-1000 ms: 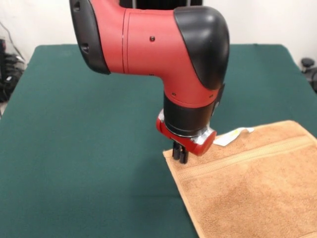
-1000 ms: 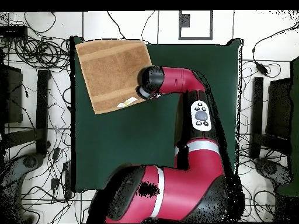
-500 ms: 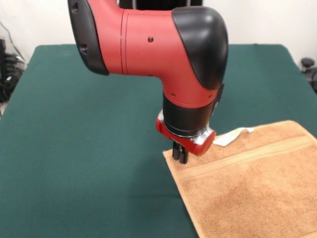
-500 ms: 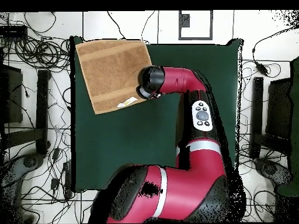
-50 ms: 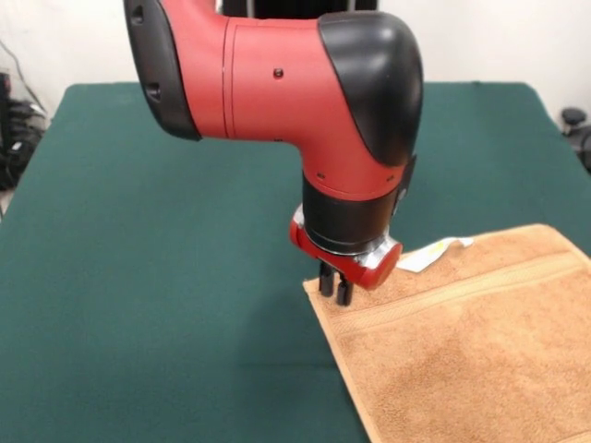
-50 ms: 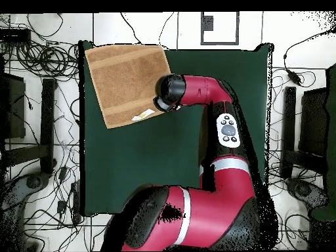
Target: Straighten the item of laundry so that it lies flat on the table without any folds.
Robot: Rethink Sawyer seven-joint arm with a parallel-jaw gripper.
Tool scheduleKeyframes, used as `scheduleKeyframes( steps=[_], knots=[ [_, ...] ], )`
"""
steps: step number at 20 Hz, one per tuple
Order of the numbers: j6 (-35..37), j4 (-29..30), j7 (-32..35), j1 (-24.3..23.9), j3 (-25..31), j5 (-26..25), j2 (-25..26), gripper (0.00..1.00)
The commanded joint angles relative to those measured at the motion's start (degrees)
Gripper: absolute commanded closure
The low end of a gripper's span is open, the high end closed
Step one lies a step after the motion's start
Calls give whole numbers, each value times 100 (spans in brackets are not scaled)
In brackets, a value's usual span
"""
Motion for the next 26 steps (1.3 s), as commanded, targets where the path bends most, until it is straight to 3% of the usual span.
scheduleKeyframes(
  steps=[1, 17, 26],
  knots=[
    [-1431, 665, -1636, -262, 416, -945, 1235, 0],
    [-1308, 671, -1743, -424, 632, -991, 1249, 0],
    [-220, 627, -1837, -440, 710, -732, 1074, 0]
  ],
)
